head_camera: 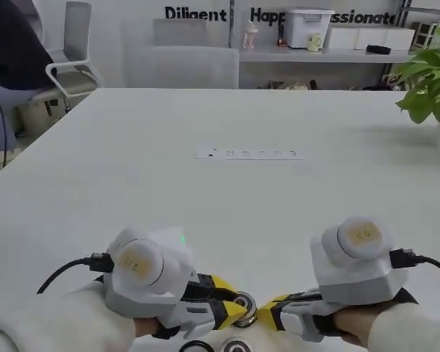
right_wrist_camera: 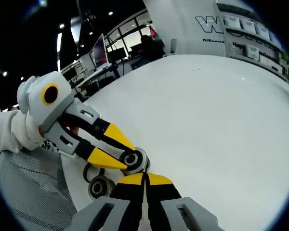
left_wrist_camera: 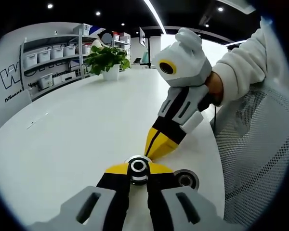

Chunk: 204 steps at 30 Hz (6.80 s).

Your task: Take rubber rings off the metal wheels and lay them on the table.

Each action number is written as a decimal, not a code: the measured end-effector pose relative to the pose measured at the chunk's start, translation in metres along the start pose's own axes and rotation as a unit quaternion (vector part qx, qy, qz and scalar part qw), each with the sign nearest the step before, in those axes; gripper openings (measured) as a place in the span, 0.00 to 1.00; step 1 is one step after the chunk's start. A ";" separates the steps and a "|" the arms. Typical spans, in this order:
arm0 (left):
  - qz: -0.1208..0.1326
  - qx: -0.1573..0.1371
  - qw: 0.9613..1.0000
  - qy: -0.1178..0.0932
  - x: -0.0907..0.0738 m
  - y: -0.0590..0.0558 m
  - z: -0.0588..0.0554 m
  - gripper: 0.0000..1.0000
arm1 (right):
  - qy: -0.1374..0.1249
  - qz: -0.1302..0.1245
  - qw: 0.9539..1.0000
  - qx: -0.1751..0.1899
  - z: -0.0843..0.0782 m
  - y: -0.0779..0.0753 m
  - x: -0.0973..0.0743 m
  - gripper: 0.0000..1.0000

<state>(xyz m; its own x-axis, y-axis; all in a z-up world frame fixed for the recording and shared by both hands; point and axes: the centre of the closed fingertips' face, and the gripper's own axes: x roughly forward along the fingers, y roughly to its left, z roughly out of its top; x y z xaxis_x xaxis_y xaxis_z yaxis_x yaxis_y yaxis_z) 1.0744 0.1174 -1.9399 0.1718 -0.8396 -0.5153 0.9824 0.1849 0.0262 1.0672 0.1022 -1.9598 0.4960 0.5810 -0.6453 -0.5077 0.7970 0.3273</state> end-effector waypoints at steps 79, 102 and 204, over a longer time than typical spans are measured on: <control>0.004 -0.002 1.000 -0.004 0.000 0.001 0.000 0.07 | -0.043 0.025 0.996 0.070 0.021 0.010 -0.009 0.00; 0.009 -0.001 1.000 0.002 0.000 0.000 0.001 0.07 | -0.040 0.032 0.996 0.074 0.020 0.012 -0.008 0.00; -0.009 -0.022 0.999 0.026 -0.113 -0.032 -0.038 0.76 | 0.031 0.144 0.988 0.037 -0.006 0.094 0.008 0.00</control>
<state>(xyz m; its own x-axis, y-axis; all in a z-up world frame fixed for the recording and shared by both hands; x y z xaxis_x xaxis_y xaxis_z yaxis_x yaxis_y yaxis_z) 1.0207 0.2257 -1.9152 0.1498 -0.8159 -0.5585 0.9807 0.1943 -0.0209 1.0188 0.1806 -1.9382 0.2933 0.7759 -0.5585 -0.5668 0.6116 0.5520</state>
